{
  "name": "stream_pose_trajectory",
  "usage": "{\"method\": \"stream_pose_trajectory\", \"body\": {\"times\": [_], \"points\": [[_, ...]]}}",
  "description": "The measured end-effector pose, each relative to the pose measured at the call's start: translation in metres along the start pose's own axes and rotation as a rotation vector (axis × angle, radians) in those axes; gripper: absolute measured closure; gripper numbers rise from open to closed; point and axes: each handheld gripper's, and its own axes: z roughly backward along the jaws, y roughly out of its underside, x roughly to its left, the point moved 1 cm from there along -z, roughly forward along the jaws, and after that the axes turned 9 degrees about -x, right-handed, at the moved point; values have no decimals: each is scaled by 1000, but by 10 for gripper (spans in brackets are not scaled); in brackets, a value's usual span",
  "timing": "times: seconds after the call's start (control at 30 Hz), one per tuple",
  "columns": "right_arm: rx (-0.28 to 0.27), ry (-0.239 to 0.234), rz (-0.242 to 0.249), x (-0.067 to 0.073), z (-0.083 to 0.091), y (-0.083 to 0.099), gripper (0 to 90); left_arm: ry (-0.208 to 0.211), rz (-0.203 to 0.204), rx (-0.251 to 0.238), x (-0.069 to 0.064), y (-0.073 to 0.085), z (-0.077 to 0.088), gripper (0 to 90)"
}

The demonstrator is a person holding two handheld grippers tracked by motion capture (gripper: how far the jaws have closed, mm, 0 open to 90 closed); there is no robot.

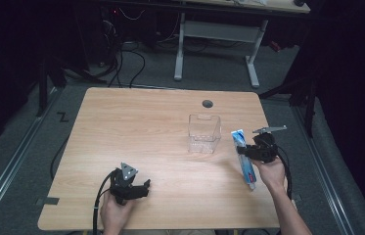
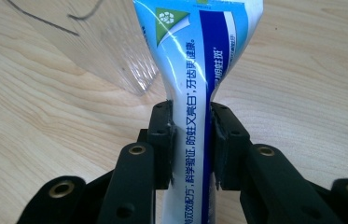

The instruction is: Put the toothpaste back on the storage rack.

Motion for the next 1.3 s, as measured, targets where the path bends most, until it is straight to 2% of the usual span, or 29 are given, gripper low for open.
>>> {"method": "stream_pose_trajectory", "body": {"times": [0.37, 1.3], "points": [[-59, -33, 23, 9, 16, -10, 725, 0, 0, 0, 0, 0, 0, 148], [-144, -96, 69, 29, 31, -30, 730, 0, 0, 0, 0, 0, 0, 148]]}}
